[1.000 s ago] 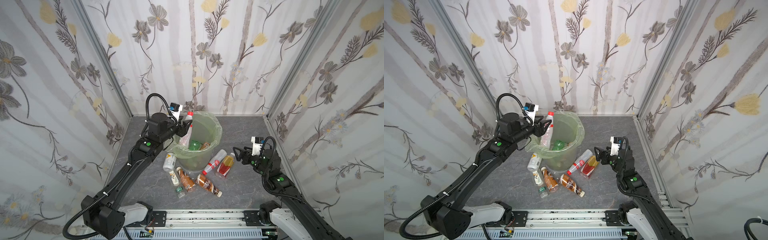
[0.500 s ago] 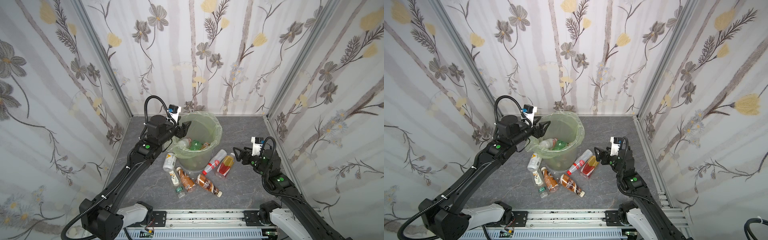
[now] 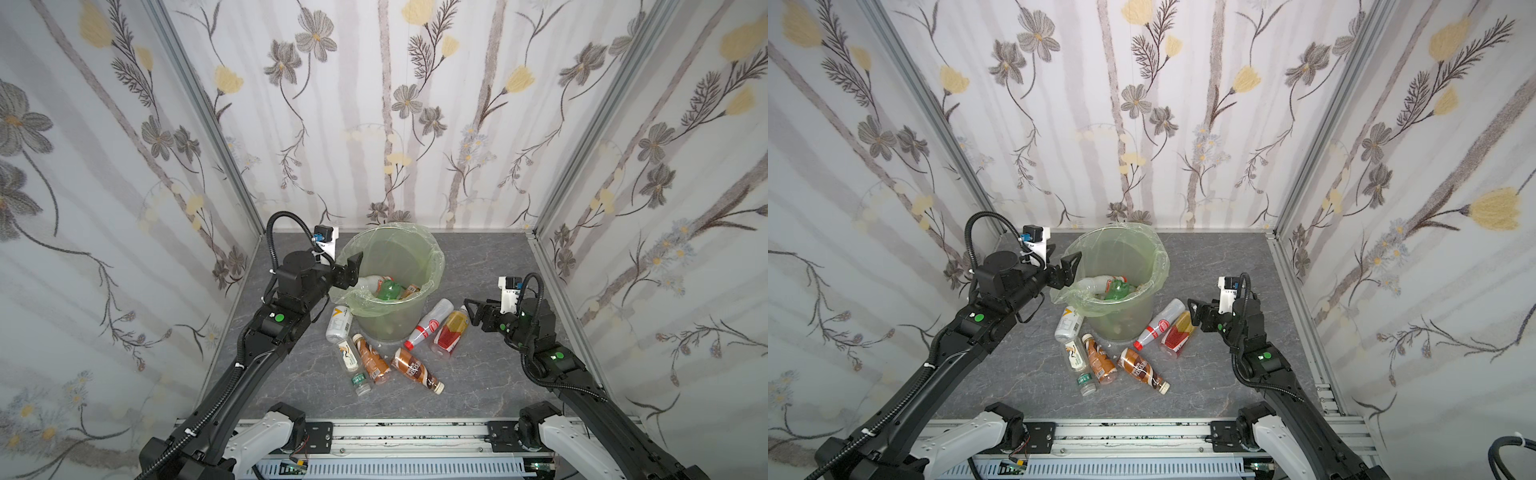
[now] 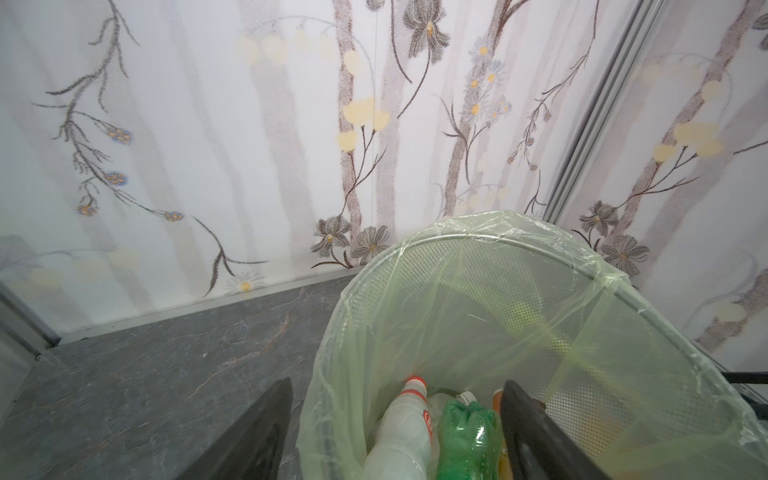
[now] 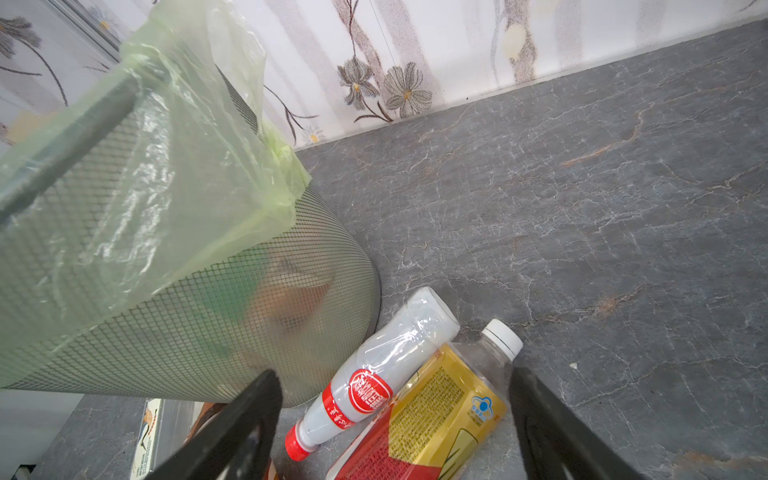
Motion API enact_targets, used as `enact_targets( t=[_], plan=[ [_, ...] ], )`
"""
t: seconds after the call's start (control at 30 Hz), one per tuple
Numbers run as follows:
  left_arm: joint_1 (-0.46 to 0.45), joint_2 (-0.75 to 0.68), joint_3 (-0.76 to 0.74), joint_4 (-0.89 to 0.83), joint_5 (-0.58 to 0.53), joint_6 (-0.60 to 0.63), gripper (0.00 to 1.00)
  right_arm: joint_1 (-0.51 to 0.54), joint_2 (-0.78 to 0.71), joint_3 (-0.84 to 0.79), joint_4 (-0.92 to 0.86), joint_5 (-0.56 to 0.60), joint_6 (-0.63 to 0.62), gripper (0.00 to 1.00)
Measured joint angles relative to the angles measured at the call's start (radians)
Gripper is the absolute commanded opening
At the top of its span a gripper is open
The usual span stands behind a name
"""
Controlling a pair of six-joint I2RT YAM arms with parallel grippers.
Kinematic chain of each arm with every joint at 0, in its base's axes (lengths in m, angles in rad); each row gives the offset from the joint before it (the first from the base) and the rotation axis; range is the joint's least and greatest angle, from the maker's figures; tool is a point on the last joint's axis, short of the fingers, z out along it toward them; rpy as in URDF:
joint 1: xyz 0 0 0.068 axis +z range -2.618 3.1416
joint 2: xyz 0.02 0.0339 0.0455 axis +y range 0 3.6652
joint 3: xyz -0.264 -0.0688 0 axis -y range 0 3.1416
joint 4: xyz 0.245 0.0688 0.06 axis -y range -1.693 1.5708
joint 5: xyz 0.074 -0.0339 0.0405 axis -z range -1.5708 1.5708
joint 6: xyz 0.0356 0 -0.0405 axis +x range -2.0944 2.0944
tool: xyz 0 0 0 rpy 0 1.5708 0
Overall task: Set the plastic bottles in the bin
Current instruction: 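Open the left gripper to drop the milk bottle into the bin, then withdraw the left gripper while the right gripper lowers onto the yellow tea bottle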
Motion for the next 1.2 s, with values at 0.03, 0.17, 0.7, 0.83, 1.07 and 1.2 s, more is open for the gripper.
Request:
enact_targets(
  t=[0.03, 0.17, 0.7, 0.83, 1.07, 1.2],
  plan=[
    [0.007, -0.012, -0.010, -0.005, -0.007, -0.005, 0.82, 0.000, 0.006, -0.005, 0.000, 0.000, 0.000, 0.86],
    [0.055, -0.050, -0.045, -0.030, -0.027, -0.027, 0.82, 0.000, 0.037, -0.023, -0.018, -0.005, 0.013, 0.86],
    [0.147, -0.206, -0.274, -0.092, -0.023, -0.093, 0.84, 0.039, 0.193, -0.088, -0.015, -0.034, 0.126, 0.86],
    [0.156, -0.227, -0.309, -0.101, -0.010, -0.108, 0.84, 0.072, 0.262, -0.092, 0.013, -0.018, 0.149, 0.86],
    [0.162, -0.260, -0.348, -0.108, -0.004, -0.127, 0.84, 0.128, 0.363, -0.088, 0.072, 0.007, 0.182, 0.85],
    [0.166, -0.275, -0.371, -0.112, -0.004, -0.137, 0.84, 0.145, 0.406, -0.068, 0.101, 0.029, 0.183, 0.85]
  ],
)
